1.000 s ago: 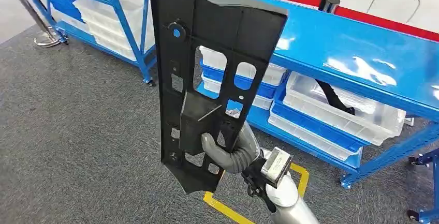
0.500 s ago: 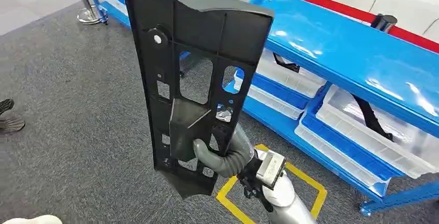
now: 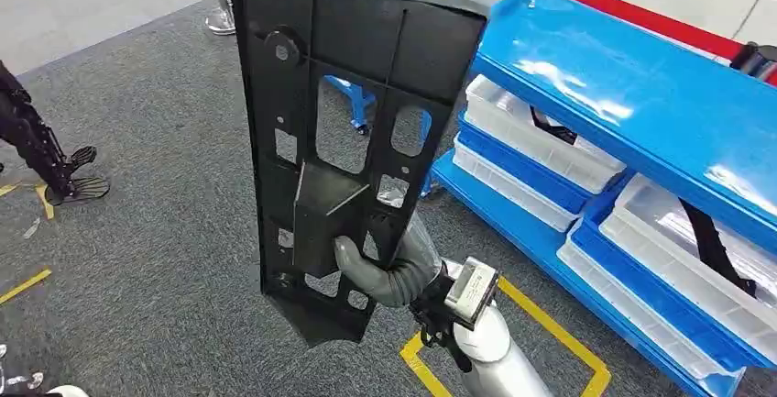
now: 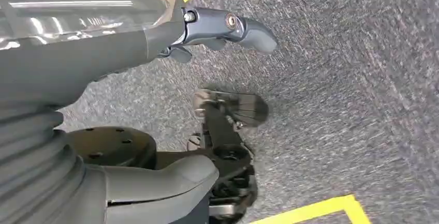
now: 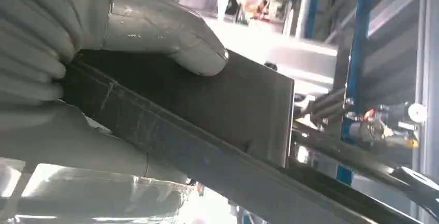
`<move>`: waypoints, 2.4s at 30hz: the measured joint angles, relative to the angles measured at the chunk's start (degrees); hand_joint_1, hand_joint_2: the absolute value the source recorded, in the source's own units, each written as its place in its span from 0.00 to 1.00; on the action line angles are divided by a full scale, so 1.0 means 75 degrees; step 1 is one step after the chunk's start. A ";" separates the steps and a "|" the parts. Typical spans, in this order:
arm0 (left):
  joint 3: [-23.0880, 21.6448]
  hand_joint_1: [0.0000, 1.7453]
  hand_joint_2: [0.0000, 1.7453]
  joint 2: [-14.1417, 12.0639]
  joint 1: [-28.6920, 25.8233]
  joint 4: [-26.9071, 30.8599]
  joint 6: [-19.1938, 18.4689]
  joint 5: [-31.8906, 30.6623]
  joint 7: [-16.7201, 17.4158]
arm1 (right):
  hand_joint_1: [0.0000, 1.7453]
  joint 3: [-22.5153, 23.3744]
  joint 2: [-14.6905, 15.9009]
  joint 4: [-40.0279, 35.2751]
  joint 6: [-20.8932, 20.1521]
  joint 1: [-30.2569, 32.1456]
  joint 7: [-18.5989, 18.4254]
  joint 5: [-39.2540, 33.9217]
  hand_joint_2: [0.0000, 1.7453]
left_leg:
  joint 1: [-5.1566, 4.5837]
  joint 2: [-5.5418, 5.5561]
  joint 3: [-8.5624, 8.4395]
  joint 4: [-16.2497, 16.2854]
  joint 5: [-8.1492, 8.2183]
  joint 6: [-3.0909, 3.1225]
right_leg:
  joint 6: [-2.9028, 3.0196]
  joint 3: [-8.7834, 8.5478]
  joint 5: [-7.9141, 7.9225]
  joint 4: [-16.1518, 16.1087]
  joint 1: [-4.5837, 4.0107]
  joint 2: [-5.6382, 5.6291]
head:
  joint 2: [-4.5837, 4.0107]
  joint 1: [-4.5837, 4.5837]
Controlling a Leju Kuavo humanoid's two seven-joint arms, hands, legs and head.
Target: Take the parts from the cabinet and place them on the table.
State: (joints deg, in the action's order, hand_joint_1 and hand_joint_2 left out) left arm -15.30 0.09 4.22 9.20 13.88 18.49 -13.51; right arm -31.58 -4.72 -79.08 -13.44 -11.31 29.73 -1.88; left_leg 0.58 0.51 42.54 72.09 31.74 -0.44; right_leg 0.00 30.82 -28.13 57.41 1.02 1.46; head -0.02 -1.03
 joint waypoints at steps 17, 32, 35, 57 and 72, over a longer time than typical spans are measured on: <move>-0.0286 0.00 1.00 -0.0020 -0.0080 -0.0003 -0.0222 -0.0283 0.0125 | 1.00 0.0192 0.0289 -0.0227 -0.0230 0.0838 0.0143 -0.0096 1.00 | -0.0053 0.0309 -0.1031 -0.1938 -0.0911 0.0382 | -0.0204 0.1197 -0.1152 0.2561 -0.0053 -0.0184 | 0.0000 -0.0044; -0.0323 0.00 1.00 -0.0172 -0.0191 -0.0015 -0.0516 -0.0041 0.0647 | 1.00 -0.0244 0.0365 0.0032 -0.0344 0.0405 0.0364 -0.0294 1.00 | 0.0004 -0.0018 0.0235 0.0537 0.0217 -0.0042 | 0.0032 0.0086 -0.0008 0.0062 -0.0049 0.0152 | 0.0000 0.0006; -0.0286 0.00 1.00 -0.0268 -0.0257 -0.0015 -0.0444 0.0212 0.0664 | 1.00 -0.0550 0.0178 0.0238 -0.0370 0.0231 0.0387 -0.0242 1.00 | 0.0037 -0.0128 -0.0328 -0.0502 -0.0446 -0.0051 | 0.0037 0.0066 -0.0032 0.0065 -0.0060 0.0421 | 0.0000 0.0006; 0.0423 0.00 1.00 0.0076 -0.0308 -0.0009 0.0688 0.0842 0.1052 | 1.00 -0.1437 -0.0595 0.1434 -0.1795 -0.1351 0.0291 -0.1110 1.00 | 0.0020 0.1194 -0.0913 -0.1909 -0.0980 0.0031 | -0.0151 0.0171 0.0062 0.0131 0.0001 -0.0499 | 0.0000 -0.0035; 0.0460 0.00 1.00 0.0093 -0.0299 -0.0003 0.0516 0.0886 0.0895 | 1.00 -0.1469 -0.0641 0.1442 -0.1460 -0.1422 0.0288 -0.1005 1.00 | -0.0100 -0.0383 -0.0911 -0.1816 -0.0837 0.0127 | -0.0135 0.0048 -0.0078 0.0073 -0.0136 0.0901 | 0.0000 -0.0014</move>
State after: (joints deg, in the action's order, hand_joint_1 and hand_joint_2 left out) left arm -11.85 0.79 1.97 9.18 17.75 25.14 -6.80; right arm -42.60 -9.53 -68.26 -24.39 -21.98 31.89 -9.42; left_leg -0.17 -2.37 35.71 58.48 25.47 0.51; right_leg -1.01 31.19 -28.71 57.95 0.00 8.22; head -0.02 -1.13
